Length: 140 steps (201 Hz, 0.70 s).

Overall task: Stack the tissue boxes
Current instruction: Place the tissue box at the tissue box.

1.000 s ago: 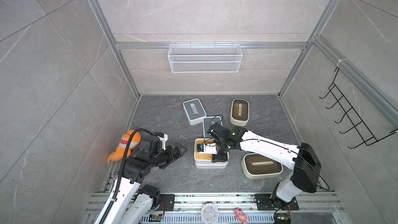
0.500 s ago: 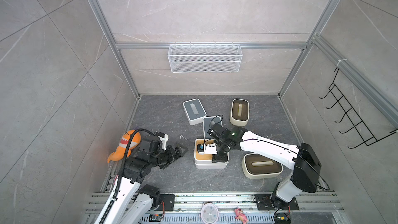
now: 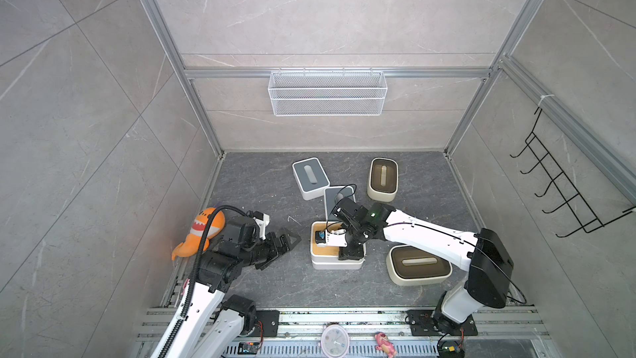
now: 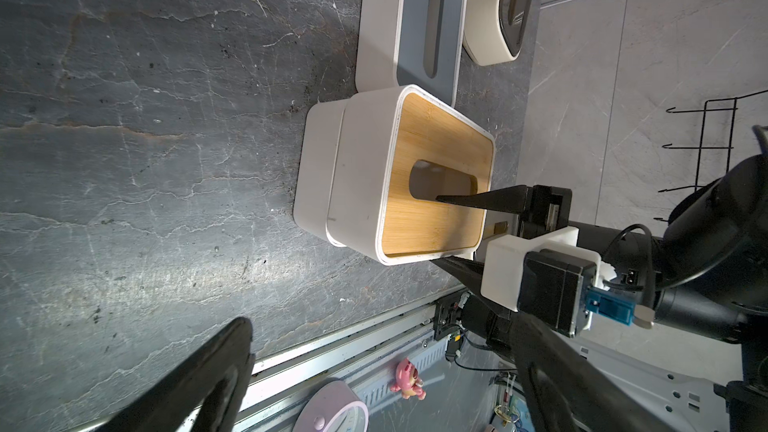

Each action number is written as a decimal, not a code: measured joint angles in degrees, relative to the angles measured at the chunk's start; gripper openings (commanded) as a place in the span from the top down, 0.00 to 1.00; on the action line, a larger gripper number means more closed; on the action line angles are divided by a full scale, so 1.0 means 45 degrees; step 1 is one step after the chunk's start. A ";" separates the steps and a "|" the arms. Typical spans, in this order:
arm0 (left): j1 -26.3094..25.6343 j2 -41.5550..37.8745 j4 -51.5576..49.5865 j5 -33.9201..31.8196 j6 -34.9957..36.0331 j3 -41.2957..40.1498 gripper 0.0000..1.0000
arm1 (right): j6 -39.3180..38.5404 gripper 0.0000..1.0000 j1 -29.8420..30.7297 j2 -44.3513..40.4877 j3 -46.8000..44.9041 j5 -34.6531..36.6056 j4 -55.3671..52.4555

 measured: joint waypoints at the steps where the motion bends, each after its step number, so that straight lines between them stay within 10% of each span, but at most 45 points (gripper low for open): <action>1: 0.0000 0.0000 0.0005 0.0000 0.0000 0.0000 0.00 | 0.0000 0.43 0.0000 0.0000 0.0000 0.0000 0.0000; 140: 0.0000 0.0835 0.1248 0.0568 -0.0005 -0.0447 0.00 | 0.0243 0.23 0.0000 -0.0879 -0.0238 0.0199 0.0165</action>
